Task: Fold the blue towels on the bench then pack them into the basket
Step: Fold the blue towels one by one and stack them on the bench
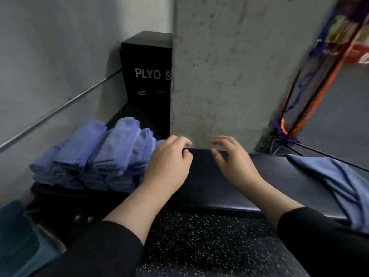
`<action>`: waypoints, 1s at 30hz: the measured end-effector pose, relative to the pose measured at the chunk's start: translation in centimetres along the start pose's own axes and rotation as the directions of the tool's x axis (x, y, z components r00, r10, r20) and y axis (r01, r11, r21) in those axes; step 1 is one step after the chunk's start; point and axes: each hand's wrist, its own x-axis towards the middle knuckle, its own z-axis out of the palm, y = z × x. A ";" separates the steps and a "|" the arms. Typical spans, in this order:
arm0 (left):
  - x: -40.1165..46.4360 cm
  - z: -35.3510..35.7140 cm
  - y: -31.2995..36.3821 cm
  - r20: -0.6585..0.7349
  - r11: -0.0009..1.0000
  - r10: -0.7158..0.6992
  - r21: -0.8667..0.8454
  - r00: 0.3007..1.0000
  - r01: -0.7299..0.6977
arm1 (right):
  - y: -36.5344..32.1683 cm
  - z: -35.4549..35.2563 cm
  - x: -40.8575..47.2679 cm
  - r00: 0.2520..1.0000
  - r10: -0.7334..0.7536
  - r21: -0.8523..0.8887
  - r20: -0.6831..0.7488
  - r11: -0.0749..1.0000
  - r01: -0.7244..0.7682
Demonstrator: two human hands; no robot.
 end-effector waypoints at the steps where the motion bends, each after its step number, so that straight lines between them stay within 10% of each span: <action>1: 0.2 1.6 0.8 0.049 1.000 -0.009 0.003 0.999 0.008 | 2.3 -1.1 -1.5 0.999 0.035 -0.042 0.010 0.999 -0.035; 17: -0.7 21.4 9.9 0.685 0.974 -0.016 0.175 0.728 -0.143 | 26.8 -11.9 -14.3 0.745 0.641 -0.381 -0.184 0.653 -0.655; 30: -0.2 24.0 10.7 0.713 0.962 -0.036 0.215 0.700 -0.169 | 32.6 -14.3 -15.4 0.520 0.754 -0.257 -0.402 0.453 -0.854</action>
